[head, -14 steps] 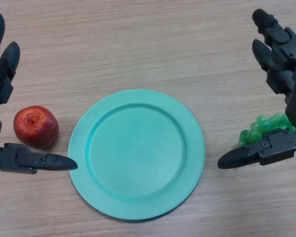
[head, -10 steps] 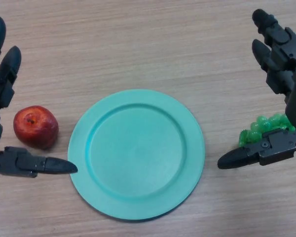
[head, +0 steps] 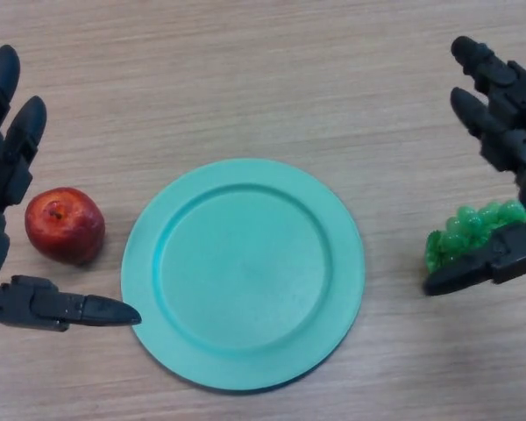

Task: Pick up the green grapes and place it on the plate

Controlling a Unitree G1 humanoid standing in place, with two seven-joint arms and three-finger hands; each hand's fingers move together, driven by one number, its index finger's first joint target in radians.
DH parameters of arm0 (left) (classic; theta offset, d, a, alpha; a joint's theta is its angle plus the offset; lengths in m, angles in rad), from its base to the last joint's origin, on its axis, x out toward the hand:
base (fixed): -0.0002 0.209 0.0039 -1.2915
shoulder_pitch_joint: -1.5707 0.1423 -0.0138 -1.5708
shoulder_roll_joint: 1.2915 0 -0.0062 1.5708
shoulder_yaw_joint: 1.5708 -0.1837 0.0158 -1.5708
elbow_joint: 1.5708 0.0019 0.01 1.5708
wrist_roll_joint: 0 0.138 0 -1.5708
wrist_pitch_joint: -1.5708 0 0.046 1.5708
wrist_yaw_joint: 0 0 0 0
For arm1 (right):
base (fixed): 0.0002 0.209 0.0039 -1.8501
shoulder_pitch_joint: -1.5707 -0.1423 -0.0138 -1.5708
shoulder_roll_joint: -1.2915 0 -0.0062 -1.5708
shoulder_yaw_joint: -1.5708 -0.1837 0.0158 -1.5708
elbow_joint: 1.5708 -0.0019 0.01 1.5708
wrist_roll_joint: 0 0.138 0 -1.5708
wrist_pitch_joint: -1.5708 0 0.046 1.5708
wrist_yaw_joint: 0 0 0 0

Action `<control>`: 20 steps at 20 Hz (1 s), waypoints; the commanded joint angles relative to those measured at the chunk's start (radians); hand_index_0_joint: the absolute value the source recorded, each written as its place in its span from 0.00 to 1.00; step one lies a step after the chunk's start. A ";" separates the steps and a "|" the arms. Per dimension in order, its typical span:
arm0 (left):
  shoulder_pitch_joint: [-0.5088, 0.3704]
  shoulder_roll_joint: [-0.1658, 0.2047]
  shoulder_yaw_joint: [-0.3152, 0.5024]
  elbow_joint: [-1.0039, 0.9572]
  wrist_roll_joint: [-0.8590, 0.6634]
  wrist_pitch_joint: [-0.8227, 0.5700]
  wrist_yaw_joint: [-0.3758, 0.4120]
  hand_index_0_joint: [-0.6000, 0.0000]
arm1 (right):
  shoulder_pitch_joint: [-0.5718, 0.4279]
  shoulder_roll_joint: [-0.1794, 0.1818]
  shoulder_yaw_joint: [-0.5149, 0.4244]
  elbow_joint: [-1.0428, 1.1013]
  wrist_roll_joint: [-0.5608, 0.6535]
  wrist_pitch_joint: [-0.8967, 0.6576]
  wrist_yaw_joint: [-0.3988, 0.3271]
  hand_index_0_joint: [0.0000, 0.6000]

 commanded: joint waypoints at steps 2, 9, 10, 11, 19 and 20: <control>-0.024 0.037 0.072 -0.066 -0.029 -0.069 -0.011 1.00 | -0.098 -0.092 -0.075 0.216 -0.073 -0.353 0.065 0.00; 0.001 0.016 0.071 -0.070 -0.028 -0.105 0.002 1.00 | -0.275 -0.217 -0.019 0.867 -0.434 -0.806 -0.037 0.00; 0.004 0.017 0.074 -0.074 -0.030 -0.099 0.003 1.00 | -0.307 -0.244 -0.002 0.974 -0.551 -0.872 -0.118 0.00; 0.004 0.018 0.074 -0.075 -0.030 -0.098 0.003 1.00 | -0.310 -0.245 0.000 0.983 -0.561 -0.875 -0.125 0.08; 0.022 0.004 0.082 -0.082 -0.019 -0.109 0.000 1.00 | -0.396 -0.253 0.070 1.109 -0.892 -0.846 -0.414 1.00; 0.022 0.003 0.083 -0.081 -0.015 -0.111 0.001 1.00 | -0.387 -0.228 0.068 1.067 -0.884 -0.819 -0.405 1.00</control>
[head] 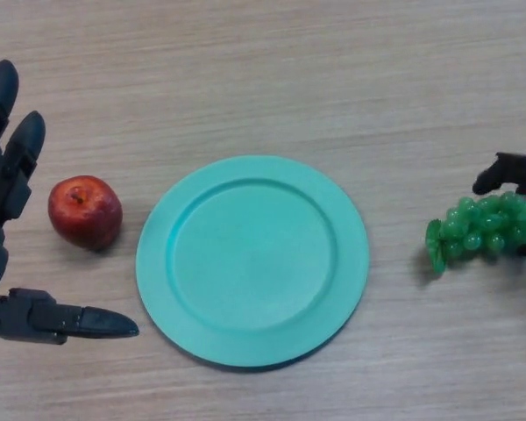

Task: Pick up the green grapes and place it on the plate

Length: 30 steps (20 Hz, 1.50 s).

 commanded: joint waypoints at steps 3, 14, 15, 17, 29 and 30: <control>-0.013 0.018 0.077 -0.061 -0.019 -0.142 0.004 1.00 | -0.012 0.032 -0.062 -0.218 0.129 0.063 0.065 1.00; 0.012 0.003 0.105 -0.055 -0.048 -0.151 -0.014 1.00 | -0.064 0.282 0.040 -1.037 0.551 0.851 0.316 1.00; 0.012 0.002 0.107 -0.052 -0.051 -0.154 -0.014 1.00 | -0.072 0.297 0.069 -1.065 0.542 0.876 0.321 1.00; 0.016 0.002 0.117 -0.046 -0.061 -0.162 -0.015 1.00 | -0.106 0.346 0.164 -1.146 0.566 0.978 0.305 1.00; 0.026 0.002 0.158 0.004 -0.078 -0.207 -0.019 1.00 | -0.125 0.368 0.437 -1.246 0.558 1.039 0.217 0.00; 0.024 0.004 0.155 -0.001 -0.074 -0.202 -0.016 1.00 | -0.108 0.368 0.404 -1.276 0.578 1.056 0.231 0.00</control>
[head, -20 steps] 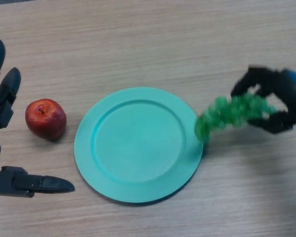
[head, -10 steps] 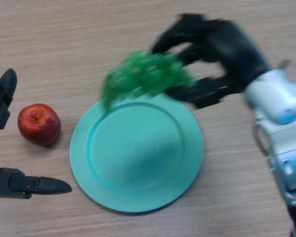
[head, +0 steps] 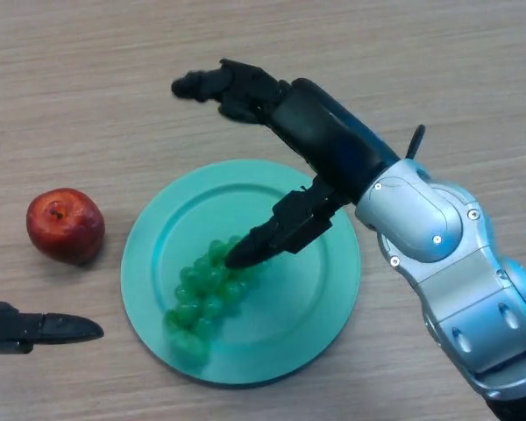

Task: Pick up the green grapes and place it on the plate

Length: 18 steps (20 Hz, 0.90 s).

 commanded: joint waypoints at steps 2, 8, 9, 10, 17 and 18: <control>-0.028 0.041 0.061 -0.051 -0.036 -0.135 0.007 1.00 | -0.007 0.010 -0.162 -0.141 0.041 -0.035 0.004 0.00; -0.059 0.065 0.031 -0.072 -0.011 -0.091 0.014 1.00 | 0.179 0.010 -0.381 -0.313 0.200 0.004 0.015 0.00; -0.060 0.066 0.027 -0.076 -0.007 -0.087 0.014 1.00 | 0.214 0.006 -0.401 -0.326 0.214 -0.018 0.019 0.00; -0.060 0.067 0.024 -0.088 -0.009 -0.079 0.010 1.00 | 0.268 0.000 -0.426 -0.351 0.243 -0.050 0.017 0.00; -0.066 0.068 0.010 -0.108 -0.026 -0.050 0.004 1.00 | 0.416 -0.044 -0.483 -0.498 0.357 -0.083 -0.051 0.00; -0.077 0.076 0.010 -0.110 -0.027 -0.038 0.003 1.00 | 0.428 -0.044 -0.486 -0.500 0.363 -0.096 -0.057 0.00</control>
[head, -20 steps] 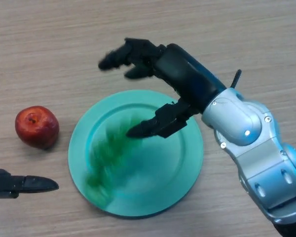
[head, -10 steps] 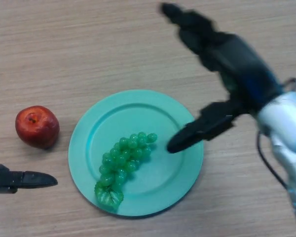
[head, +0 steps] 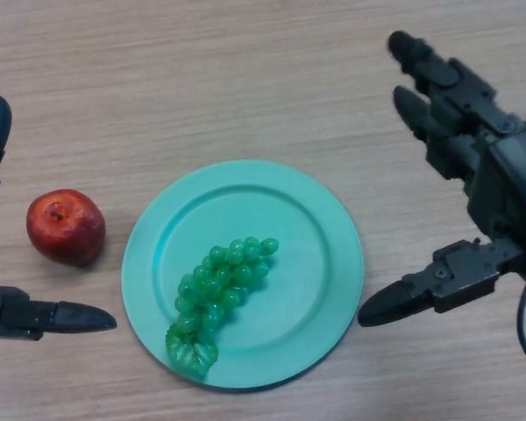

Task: Pick up the green grapes and place it on the plate

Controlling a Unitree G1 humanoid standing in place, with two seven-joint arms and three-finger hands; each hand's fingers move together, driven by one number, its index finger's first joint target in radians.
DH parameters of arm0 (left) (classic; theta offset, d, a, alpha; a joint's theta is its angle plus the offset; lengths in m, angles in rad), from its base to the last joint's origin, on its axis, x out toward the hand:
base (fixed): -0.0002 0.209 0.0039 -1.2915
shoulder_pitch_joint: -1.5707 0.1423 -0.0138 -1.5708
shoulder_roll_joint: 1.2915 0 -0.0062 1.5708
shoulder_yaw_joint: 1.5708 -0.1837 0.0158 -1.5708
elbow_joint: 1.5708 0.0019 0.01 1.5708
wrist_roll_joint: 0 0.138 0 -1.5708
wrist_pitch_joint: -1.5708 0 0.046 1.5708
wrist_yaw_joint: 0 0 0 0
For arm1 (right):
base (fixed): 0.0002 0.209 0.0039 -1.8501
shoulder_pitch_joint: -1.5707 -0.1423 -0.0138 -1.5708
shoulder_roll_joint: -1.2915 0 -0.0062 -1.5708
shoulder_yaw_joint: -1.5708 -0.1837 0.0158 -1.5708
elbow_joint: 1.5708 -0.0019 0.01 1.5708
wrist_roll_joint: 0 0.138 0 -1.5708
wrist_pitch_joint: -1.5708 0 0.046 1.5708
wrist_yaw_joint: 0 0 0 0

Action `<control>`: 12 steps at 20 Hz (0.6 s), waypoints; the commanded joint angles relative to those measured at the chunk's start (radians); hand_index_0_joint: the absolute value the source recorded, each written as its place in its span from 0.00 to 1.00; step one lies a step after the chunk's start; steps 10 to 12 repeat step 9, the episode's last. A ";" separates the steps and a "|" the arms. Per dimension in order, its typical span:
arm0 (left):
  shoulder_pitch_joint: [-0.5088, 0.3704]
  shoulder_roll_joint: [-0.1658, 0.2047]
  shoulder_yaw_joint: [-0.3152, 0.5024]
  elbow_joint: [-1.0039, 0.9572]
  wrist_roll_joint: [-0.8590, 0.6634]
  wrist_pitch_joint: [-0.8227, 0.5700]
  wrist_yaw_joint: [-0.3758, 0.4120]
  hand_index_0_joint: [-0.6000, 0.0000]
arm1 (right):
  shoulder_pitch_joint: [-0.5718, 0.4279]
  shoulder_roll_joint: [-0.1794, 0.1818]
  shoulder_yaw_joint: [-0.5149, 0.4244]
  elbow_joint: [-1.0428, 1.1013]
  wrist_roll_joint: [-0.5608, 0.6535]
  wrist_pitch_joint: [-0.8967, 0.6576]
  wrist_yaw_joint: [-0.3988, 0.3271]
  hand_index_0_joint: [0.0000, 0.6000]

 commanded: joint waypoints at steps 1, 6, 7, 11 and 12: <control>-0.037 0.055 0.036 -0.060 -0.027 -0.078 0.005 1.00 | -0.012 -0.019 -0.044 -0.061 0.044 -0.157 -0.028 0.00; -0.074 0.076 0.013 -0.078 -0.001 -0.046 0.034 1.00 | 0.012 -0.018 -0.050 -0.062 0.082 -0.184 -0.035 0.00; -0.074 0.075 0.008 -0.078 0.005 -0.046 0.032 1.00 | 0.011 -0.019 -0.051 -0.056 0.085 -0.188 -0.036 0.00; -0.068 0.068 0.000 -0.077 0.010 -0.051 0.026 1.00 | -0.002 -0.021 -0.044 -0.040 0.080 -0.187 -0.043 0.00; -0.068 0.068 0.000 -0.077 0.010 -0.051 0.026 1.00 | -0.002 -0.021 -0.044 -0.040 0.080 -0.187 -0.043 0.00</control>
